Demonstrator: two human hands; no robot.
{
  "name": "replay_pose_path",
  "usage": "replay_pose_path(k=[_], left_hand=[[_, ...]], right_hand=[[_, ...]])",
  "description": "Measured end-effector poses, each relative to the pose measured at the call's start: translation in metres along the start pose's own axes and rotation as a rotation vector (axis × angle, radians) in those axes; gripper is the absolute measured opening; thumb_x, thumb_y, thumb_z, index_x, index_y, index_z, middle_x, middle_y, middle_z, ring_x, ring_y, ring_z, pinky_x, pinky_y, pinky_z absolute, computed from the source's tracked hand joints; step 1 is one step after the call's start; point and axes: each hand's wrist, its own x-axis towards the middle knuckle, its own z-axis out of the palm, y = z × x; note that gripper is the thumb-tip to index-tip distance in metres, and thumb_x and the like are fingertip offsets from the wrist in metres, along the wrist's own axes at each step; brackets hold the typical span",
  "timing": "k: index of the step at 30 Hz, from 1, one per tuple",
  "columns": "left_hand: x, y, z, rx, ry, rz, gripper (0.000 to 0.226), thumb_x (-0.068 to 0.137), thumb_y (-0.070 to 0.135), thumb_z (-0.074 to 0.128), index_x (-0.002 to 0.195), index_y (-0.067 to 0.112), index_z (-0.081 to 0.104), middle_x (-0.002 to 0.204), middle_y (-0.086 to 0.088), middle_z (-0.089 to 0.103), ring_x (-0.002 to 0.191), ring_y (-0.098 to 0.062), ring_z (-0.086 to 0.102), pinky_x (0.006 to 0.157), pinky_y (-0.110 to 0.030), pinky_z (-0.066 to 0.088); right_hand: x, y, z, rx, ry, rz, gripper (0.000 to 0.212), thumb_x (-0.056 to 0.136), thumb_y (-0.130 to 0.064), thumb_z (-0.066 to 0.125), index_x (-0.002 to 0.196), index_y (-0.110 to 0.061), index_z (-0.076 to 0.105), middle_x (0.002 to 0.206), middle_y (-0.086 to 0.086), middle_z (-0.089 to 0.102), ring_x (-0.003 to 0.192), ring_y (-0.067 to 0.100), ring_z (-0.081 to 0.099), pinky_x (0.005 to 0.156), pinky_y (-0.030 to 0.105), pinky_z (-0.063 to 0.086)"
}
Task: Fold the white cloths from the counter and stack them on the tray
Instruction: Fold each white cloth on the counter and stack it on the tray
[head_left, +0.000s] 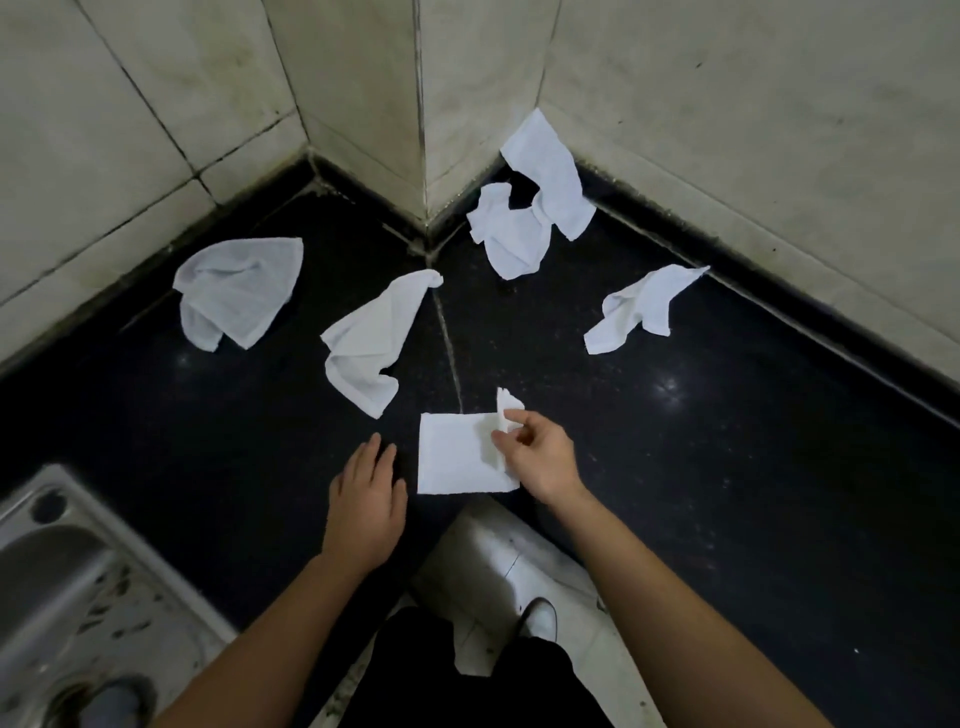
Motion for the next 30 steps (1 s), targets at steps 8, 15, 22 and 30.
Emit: replay_pose_path(k=[8, 15, 22, 30], left_hand=[[-0.007, -0.033, -0.012, 0.101, -0.107, -0.071, 0.059, 0.100, 0.025, 0.041, 0.155, 0.012, 0.023, 0.165, -0.005, 0.010, 0.152, -0.022, 0.011, 0.116, -0.044, 0.026], [-0.005, -0.040, -0.017, 0.121, -0.112, -0.051, 0.058, 0.101, 0.028, 0.042, 0.155, 0.015, 0.025, 0.165, -0.003, 0.013, 0.150, -0.021, 0.014, 0.115, -0.043, 0.028], [0.016, -0.012, -0.024, 0.095, -0.072, 0.207, 0.067, 0.102, 0.040, 0.042, 0.157, 0.016, 0.012, 0.165, -0.008, -0.010, 0.152, -0.024, 0.002, 0.115, -0.048, 0.025], [0.057, 0.000, -0.025, 0.383, -0.426, 0.377, 0.084, 0.100, 0.051, 0.040, 0.156, 0.018, -0.014, 0.159, 0.003, -0.032, 0.149, -0.013, -0.021, 0.122, -0.045, 0.005]], right_hand=[[-0.007, -0.023, 0.082, -0.434, -0.138, -0.136, 0.033, 0.093, -0.026, 0.060, 0.123, -0.011, 0.062, 0.102, 0.002, 0.070, 0.102, 0.020, 0.063, 0.081, 0.025, 0.046], [-0.010, -0.019, 0.088, -0.433, -0.131, -0.162, 0.045, 0.097, -0.043, 0.055, 0.129, -0.010, 0.059, 0.099, 0.003, 0.072, 0.099, 0.019, 0.065, 0.087, 0.030, 0.051], [-0.003, 0.031, 0.024, -0.885, -0.014, -0.718, 0.057, 0.102, -0.044, 0.038, 0.150, -0.012, 0.040, 0.154, 0.012, 0.038, 0.136, 0.028, 0.043, 0.111, 0.046, 0.040], [0.032, 0.053, 0.010, -1.326, -0.299, -0.584, 0.090, 0.094, -0.074, 0.010, 0.156, -0.014, -0.015, 0.166, 0.008, -0.017, 0.153, 0.031, -0.015, 0.123, 0.055, 0.001]])
